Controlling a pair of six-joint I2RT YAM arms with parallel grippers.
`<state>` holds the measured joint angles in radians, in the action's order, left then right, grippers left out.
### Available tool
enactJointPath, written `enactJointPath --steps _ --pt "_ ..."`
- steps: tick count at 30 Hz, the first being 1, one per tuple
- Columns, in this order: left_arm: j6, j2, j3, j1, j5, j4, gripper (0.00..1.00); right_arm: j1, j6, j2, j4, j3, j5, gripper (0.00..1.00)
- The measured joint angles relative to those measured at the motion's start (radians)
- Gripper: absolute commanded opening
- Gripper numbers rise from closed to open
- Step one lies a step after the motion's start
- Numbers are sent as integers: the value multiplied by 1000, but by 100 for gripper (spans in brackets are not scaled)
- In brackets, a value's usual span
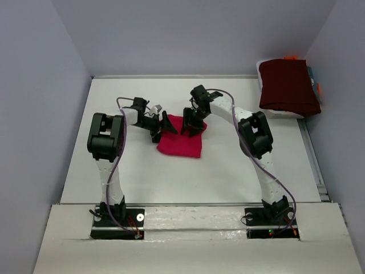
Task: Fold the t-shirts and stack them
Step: Put the neatly folded tshirt into the corner of the board with the left arm
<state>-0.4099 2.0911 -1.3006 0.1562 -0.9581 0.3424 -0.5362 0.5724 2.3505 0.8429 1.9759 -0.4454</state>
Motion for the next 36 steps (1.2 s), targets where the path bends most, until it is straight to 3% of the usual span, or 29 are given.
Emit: enactJointPath --steps 3,6,7,10,12,14,21,27,36 --pt "-16 19 -2 39 -42 -10 88 0 0 0 0 0 0 57" --pt "-26 27 -1 51 -63 -12 75 0 0 0 0 0 0 57" --pt "-26 29 3 51 -58 -13 64 0 0 0 0 0 0 57" --pt "-22 36 14 47 -34 -11 44 0 0 0 0 0 -1 57" --pt "-27 44 20 45 -26 -8 14 0 0 0 0 -1 -2 57" --pt "-29 51 26 44 -7 -8 6 0 0 0 -2 -1 -4 58" --pt "-32 52 23 45 -8 -3 6 0 -1 -1 -7 -2 -7 76" --pt "-20 47 -31 53 72 61 6 -1 -11 -29 11 3 51 84" --pt "80 42 -333 71 737 226 6 2 -41 -82 200 180 282 88"
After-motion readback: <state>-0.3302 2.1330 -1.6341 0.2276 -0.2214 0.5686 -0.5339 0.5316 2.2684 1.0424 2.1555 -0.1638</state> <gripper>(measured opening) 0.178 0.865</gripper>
